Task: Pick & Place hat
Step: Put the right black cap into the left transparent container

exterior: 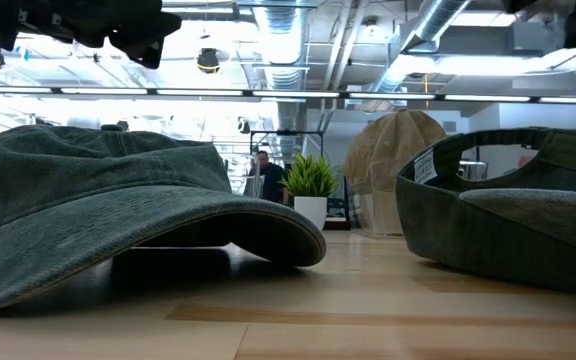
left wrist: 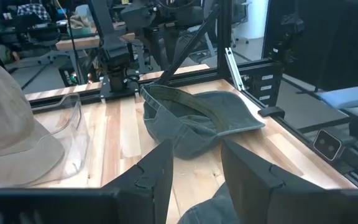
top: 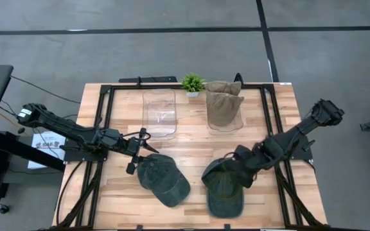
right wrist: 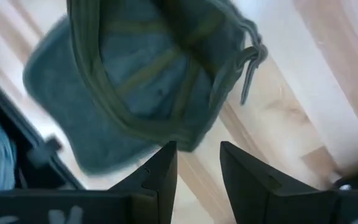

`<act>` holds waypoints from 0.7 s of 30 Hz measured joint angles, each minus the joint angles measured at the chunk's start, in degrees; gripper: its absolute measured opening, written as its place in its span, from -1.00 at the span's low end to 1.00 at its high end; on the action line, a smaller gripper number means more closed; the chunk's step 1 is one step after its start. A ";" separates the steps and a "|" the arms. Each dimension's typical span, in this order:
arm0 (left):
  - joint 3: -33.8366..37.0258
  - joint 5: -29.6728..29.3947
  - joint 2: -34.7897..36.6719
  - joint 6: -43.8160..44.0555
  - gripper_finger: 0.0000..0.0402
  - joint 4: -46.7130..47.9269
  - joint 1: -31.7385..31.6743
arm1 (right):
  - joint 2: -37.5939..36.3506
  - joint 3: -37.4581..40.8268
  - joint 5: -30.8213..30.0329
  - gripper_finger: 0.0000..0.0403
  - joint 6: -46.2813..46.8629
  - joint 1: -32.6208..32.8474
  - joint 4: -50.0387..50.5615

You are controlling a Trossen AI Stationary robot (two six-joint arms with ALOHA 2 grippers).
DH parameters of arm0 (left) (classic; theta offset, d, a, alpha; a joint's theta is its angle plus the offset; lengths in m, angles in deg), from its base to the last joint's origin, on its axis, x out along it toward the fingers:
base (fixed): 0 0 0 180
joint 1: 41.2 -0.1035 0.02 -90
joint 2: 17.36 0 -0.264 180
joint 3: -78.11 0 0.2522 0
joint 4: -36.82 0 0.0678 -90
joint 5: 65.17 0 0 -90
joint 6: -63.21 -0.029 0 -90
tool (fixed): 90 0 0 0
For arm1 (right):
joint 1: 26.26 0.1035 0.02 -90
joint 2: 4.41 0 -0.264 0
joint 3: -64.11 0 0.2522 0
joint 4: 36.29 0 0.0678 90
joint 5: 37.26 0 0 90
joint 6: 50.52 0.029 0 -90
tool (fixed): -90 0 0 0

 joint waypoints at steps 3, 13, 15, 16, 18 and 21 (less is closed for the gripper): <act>-0.01 -0.01 0.00 -0.01 -0.34 -0.29 0.00 | 0.01 0.02 -5.23 -0.45 8.85 3.92 -0.67; -0.01 -0.01 0.02 -1.97 -0.34 -1.38 0.00 | 6.18 0.02 -9.51 -0.44 27.82 13.59 -1.00; -0.01 -0.01 0.02 -3.69 -0.34 -1.43 0.02 | 8.09 0.02 -8.42 -0.44 30.04 14.43 -1.16; -0.01 -0.01 0.02 -4.12 -0.34 -1.49 0.02 | 9.07 0.02 -7.71 -0.44 30.78 14.77 -1.45; -0.01 -0.01 0.02 -4.31 -0.34 -1.60 0.01 | 10.91 0.02 -5.86 -0.43 31.46 15.32 -2.64; -0.01 -0.01 0.02 -4.31 -0.34 -1.65 0.00 | 13.18 0.07 -4.16 -0.41 31.41 16.02 -5.42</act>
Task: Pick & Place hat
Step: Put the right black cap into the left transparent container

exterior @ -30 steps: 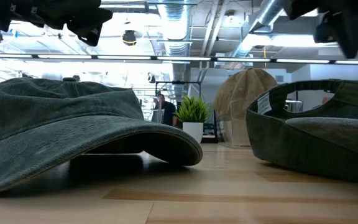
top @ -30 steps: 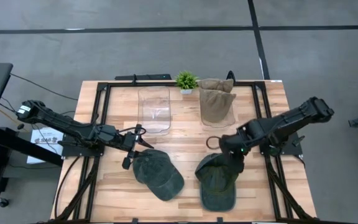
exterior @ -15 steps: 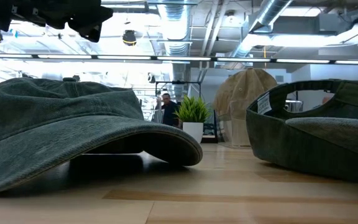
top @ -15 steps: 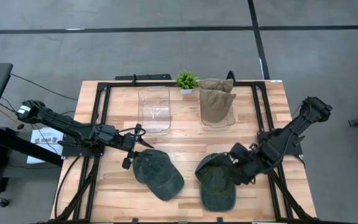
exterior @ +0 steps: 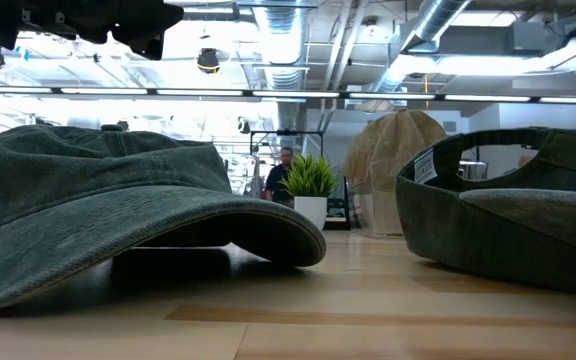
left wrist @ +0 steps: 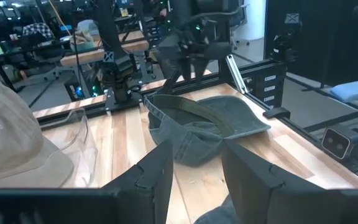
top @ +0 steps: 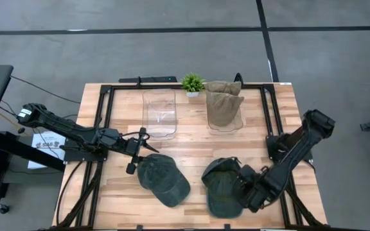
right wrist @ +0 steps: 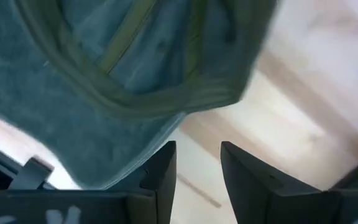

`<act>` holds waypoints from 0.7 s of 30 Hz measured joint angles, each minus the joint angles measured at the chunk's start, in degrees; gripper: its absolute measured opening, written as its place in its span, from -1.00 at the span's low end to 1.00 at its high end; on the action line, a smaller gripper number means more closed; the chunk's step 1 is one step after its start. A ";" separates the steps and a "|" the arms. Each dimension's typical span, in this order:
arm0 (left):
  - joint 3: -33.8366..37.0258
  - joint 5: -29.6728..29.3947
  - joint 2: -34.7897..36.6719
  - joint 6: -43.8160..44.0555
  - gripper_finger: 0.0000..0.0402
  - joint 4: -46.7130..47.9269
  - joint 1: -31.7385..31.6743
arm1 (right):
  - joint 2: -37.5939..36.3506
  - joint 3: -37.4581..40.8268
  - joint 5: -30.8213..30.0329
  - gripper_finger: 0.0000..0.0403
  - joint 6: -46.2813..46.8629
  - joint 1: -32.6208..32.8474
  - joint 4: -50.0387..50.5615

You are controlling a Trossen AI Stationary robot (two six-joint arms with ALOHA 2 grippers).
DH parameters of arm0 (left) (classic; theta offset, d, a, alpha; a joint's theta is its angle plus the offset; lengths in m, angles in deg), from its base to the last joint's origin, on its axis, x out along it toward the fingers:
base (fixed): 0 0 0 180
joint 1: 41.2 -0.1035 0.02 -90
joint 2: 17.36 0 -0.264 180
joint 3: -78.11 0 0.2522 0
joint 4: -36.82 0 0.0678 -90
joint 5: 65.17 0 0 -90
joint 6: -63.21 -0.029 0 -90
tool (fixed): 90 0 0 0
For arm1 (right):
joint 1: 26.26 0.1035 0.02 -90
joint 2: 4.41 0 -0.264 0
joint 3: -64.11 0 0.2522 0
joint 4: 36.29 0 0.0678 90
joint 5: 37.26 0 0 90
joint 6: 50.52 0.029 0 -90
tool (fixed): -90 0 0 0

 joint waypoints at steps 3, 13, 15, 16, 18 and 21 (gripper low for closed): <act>0.00 0.00 0.00 0.00 -0.34 -0.21 0.00 | 1.89 0.00 0.66 -0.37 -0.32 0.27 -2.87; 0.00 0.00 0.00 0.00 -0.34 -0.83 0.02 | 3.36 0.00 0.43 -0.27 1.44 0.25 -4.91; 0.00 0.00 -0.01 0.00 -0.34 -0.83 0.02 | 3.32 0.00 0.45 -0.25 1.91 0.25 -5.28; 0.00 0.00 0.00 0.00 -0.34 -0.89 0.02 | 3.32 0.00 0.45 -0.24 1.93 0.25 -5.67; 0.00 0.00 0.00 0.00 -0.34 -1.02 0.00 | 3.32 0.00 0.42 -0.21 2.00 0.25 -6.33; 0.00 0.00 0.00 0.00 -0.34 -1.04 0.01 | 3.32 0.00 0.45 -0.17 2.44 0.25 -6.32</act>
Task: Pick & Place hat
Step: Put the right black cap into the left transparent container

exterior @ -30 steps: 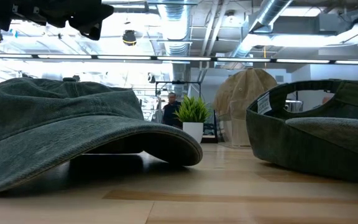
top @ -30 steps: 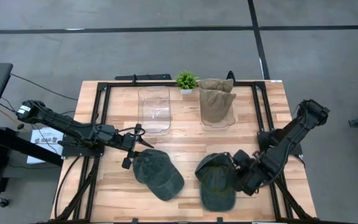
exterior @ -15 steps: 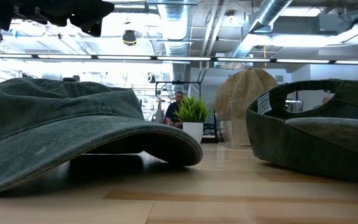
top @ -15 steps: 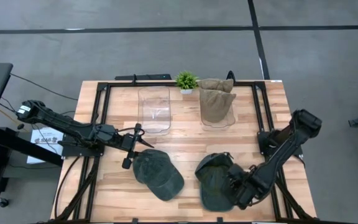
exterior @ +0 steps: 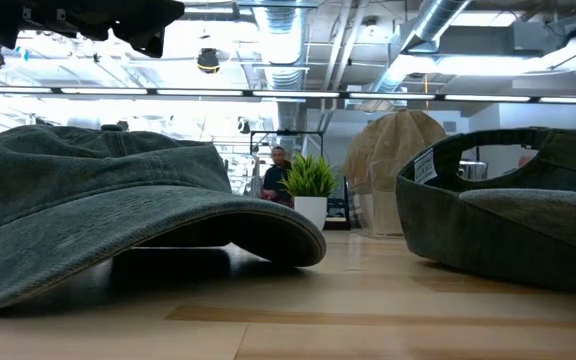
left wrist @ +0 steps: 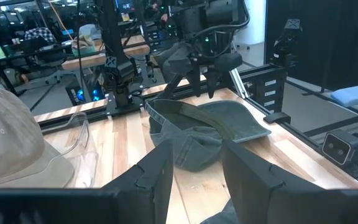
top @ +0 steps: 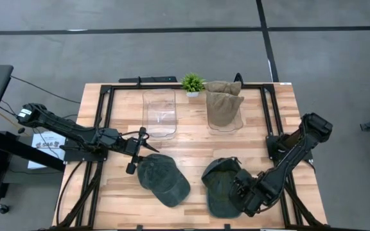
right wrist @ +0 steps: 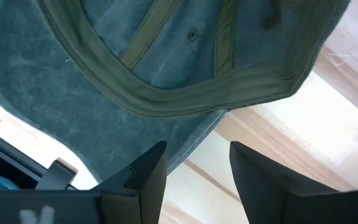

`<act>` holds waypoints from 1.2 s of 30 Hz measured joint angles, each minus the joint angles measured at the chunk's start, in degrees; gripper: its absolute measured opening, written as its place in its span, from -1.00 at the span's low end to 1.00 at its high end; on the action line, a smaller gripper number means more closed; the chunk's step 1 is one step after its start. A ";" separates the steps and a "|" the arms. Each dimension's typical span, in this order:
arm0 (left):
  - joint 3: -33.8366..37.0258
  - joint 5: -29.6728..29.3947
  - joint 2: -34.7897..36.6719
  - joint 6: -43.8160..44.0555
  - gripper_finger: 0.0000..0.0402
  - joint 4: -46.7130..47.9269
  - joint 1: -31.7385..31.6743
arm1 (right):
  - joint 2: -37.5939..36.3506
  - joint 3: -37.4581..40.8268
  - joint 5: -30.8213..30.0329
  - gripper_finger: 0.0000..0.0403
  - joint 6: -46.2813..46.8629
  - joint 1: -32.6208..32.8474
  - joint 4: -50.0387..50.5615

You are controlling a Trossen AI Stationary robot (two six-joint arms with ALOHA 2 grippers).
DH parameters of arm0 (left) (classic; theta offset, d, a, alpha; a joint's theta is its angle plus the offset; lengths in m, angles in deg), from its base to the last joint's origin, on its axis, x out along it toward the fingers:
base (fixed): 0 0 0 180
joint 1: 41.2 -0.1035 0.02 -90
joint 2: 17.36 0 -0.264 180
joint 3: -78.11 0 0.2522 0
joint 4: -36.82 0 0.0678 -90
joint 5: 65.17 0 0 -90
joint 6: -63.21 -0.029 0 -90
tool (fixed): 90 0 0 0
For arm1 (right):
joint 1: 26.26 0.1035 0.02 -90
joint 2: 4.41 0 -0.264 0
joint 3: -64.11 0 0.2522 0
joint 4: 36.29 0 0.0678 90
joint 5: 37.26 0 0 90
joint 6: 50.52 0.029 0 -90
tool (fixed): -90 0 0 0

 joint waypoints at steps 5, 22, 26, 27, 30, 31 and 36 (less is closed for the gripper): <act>0.00 0.00 -0.01 0.02 -0.34 0.00 -0.01 | 0.11 0.00 0.00 -0.10 0.61 0.00 0.19; 0.00 0.01 0.00 0.03 -0.34 -0.20 -0.01 | 0.11 11.51 1.22 -0.15 0.15 -0.09 -19.65; 0.00 0.00 0.00 0.04 -0.34 -0.20 -0.01 | 0.11 13.81 1.22 -0.18 0.15 -0.09 -23.61; 0.00 0.00 0.00 0.02 -0.34 -0.20 -0.01 | 0.11 14.11 1.22 -0.20 0.15 -0.09 -23.87; 0.00 0.02 0.00 0.04 -0.34 -0.20 -0.01 | 0.11 14.61 1.15 -0.27 0.13 -0.09 -23.94; 0.00 0.01 0.00 0.04 -0.34 -0.21 -0.01 | 0.11 14.62 1.01 -0.31 -0.16 -0.09 -23.84; 0.00 0.02 0.00 0.04 -0.34 -0.53 0.00 | 0.04 14.62 -1.28 -0.66 -2.20 -0.11 -24.14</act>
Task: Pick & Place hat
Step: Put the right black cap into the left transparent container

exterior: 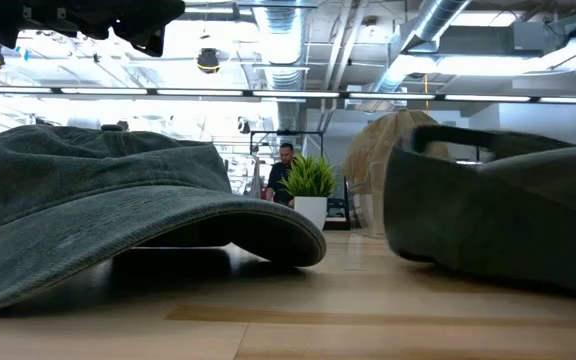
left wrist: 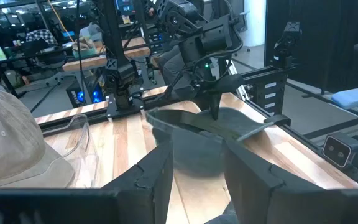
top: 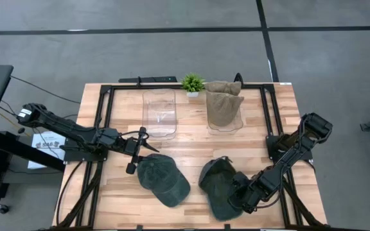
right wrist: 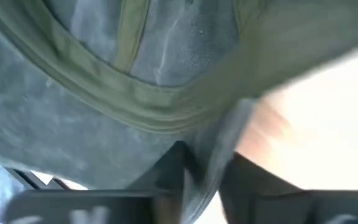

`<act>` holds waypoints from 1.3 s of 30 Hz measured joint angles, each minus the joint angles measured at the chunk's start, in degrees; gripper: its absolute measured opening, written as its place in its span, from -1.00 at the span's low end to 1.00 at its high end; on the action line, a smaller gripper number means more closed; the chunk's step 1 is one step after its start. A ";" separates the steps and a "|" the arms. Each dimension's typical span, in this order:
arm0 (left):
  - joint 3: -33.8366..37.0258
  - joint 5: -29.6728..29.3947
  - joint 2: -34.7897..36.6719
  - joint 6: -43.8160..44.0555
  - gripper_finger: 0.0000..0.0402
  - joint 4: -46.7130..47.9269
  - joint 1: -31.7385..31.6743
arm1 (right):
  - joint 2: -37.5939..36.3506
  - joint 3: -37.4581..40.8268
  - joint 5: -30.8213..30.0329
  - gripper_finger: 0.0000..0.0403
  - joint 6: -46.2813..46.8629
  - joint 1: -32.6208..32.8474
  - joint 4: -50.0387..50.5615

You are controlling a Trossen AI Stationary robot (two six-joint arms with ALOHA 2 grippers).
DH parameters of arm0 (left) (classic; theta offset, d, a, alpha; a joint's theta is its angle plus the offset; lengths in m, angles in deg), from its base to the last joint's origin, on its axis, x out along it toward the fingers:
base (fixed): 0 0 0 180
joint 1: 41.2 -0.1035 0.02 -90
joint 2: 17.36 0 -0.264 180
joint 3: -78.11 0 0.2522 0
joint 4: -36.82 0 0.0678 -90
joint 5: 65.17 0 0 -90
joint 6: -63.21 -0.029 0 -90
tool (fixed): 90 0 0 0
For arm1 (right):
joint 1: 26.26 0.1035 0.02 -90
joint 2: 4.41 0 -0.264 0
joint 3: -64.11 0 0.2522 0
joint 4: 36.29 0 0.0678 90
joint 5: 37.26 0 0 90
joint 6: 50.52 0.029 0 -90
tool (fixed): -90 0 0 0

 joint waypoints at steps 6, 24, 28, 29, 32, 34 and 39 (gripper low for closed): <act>0.00 -0.01 -0.01 0.00 -0.34 -0.15 0.00 | -0.61 -0.11 -4.16 -0.94 -2.18 -0.43 -0.34; 0.00 -0.02 0.00 0.00 -0.34 -0.50 -0.01 | -18.61 0.11 -27.80 -0.99 -15.43 -1.97 1.42; 0.00 -0.02 0.00 0.00 -0.34 -0.50 -0.02 | -23.09 0.11 -32.68 -0.99 -23.56 -3.78 1.15; 0.00 -0.02 0.00 0.00 -0.34 -0.50 -0.02 | -24.14 0.11 -34.16 -0.99 -26.03 -4.28 1.04; 0.00 -0.01 0.00 0.00 -0.34 -0.50 -0.01 | -27.09 0.11 -38.63 -1.00 -34.93 -5.91 0.22; 0.00 0.00 0.00 0.00 -0.34 -0.50 -0.02 | -28.64 0.11 -41.13 -1.00 -42.73 -6.98 -1.69; 0.00 -0.01 0.00 0.00 -0.34 -0.50 -0.02 | -30.78 0.09 -45.37 -0.99 -67.40 -9.66 -13.28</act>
